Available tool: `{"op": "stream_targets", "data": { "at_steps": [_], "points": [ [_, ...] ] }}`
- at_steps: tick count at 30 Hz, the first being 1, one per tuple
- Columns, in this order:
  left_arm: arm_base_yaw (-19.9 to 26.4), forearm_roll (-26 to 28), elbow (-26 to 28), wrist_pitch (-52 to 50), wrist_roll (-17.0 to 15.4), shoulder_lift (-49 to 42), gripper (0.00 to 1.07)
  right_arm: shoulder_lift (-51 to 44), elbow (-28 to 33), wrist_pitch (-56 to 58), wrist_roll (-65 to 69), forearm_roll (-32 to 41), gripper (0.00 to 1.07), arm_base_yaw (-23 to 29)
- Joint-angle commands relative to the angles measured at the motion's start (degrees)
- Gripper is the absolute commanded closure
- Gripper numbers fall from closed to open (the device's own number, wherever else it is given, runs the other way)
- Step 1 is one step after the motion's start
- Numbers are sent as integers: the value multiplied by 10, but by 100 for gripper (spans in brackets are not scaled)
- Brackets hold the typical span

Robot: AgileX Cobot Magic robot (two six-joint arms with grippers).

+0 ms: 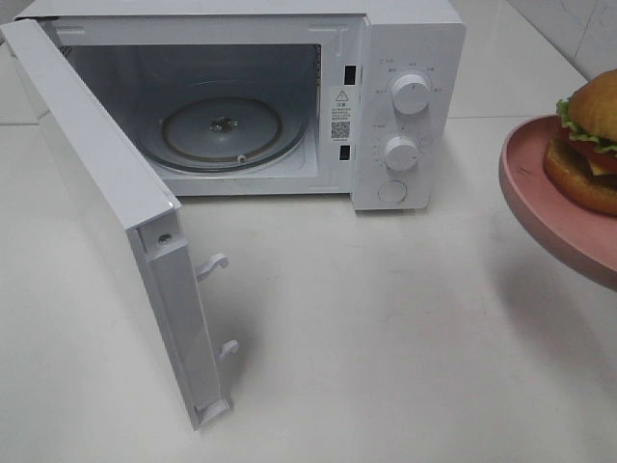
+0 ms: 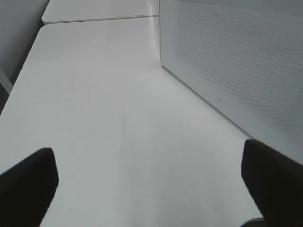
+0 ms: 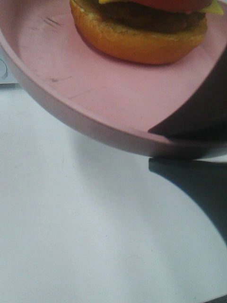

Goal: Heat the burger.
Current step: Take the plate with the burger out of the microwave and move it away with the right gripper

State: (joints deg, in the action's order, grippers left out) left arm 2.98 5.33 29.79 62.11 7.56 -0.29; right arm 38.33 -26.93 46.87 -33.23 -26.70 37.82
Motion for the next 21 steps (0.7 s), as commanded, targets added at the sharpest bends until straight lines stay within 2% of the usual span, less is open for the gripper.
{"op": "stream_targets", "data": {
  "at_steps": [1, 8, 21],
  "points": [
    [1, 1, -2, -7, -2, -10, 9, -10, -2, -14, 38, -56, 106, -2],
    [1, 1, -2, -7, -2, -10, 9, 9, -2, 28, 125, -103, 107, -2],
    [1, 1, -2, -7, -2, -10, 9, 133, -3, 55, 369, -172, 107, -2]
  ]
}}
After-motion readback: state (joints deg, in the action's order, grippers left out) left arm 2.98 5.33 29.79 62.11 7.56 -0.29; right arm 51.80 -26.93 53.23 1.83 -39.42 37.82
